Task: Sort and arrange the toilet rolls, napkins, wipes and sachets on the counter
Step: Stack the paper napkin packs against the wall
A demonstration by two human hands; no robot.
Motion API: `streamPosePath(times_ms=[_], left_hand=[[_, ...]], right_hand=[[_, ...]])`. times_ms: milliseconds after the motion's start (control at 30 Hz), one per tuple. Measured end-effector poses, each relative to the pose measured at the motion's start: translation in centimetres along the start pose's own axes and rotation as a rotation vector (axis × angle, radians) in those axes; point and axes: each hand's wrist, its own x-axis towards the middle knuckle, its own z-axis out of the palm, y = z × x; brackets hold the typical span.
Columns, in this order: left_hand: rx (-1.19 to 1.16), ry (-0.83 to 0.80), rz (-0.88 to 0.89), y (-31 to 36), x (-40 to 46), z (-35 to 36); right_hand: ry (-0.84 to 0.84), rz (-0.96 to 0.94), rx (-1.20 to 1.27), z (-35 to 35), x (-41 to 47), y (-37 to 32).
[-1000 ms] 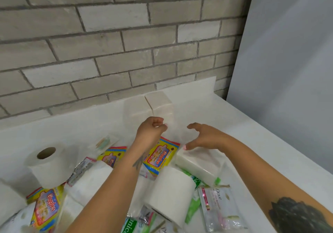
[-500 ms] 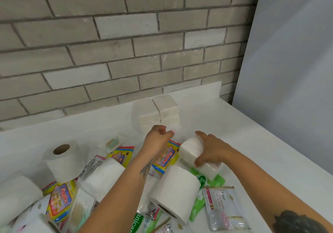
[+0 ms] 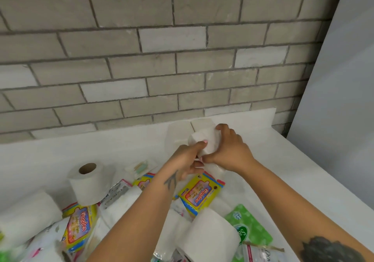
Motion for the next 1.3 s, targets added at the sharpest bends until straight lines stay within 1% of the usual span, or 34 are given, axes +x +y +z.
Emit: streamPosePath(times_ms=[100, 200, 300, 367, 433, 500, 567, 733, 900, 967, 1033, 1133, 1167, 1233, 1300], left_hand=[[0.009, 0.064, 0.032, 1.0, 1.6, -1.2], [-0.03, 0.156, 0.076, 2.3, 3.6, -2.6], [-0.064, 0.214, 0.081, 3.9, 5.6, -3.7], [-0.052, 0.23, 0.069, 5.0, 6.8, -4.1], [0.001, 0.241, 0.052, 5.9, 7.9, -4.1], [0.045, 0.257, 0.053, 6.4, 9.1, -4.2], [0.083, 0.276, 0.067, 6.4, 10.2, -4.2], [0.219, 0.313, 0.086, 5.8, 12.5, -4.2], [0.479, 0.322, 0.108, 4.9, 13.2, -4.3], [0.586, 0.321, 0.168, 4.7, 13.0, -4.4], [0.694, 0.34, 0.281, 4.6, 12.4, -4.5], [0.722, 0.302, 0.49, 3.8, 11.5, -5.1], [0.761, 0.268, 0.527, 3.4, 11.5, -5.3], [0.88, 0.212, 0.528, 2.6, 11.5, -5.7], [0.949, 0.198, 0.549, 2.2, 11.8, -6.0]], right_hand=[[-0.058, -0.075, 0.081, 0.1, 2.1, 0.0], [-0.128, -0.171, 0.191, -0.1, 4.2, 0.4], [-0.18, -0.255, 0.181, -0.2, 6.4, 1.1], [-0.171, -0.295, 0.169, 0.1, 7.9, 1.5], [-0.104, -0.326, 0.151, 0.9, 9.4, 1.9], [-0.048, -0.33, 0.146, 1.6, 10.7, 2.0], [-0.031, -0.313, 0.153, 2.2, 11.6, 2.0], [-0.044, -0.264, 0.124, 3.5, 12.8, 2.3], [-0.032, -0.235, 0.095, 4.8, 12.9, 2.4], [-0.024, -0.24, 0.077, 5.0, 12.9, 2.4], [-0.031, -0.243, 0.068, 5.0, 13.0, 2.4], [-0.045, -0.244, 0.059, 5.0, 13.1, 2.4], [-0.046, -0.242, 0.056, 5.0, 13.1, 2.4], [-0.042, -0.244, 0.043, 5.1, 13.1, 2.4], [-0.036, -0.243, 0.039, 5.2, 13.1, 2.3]])
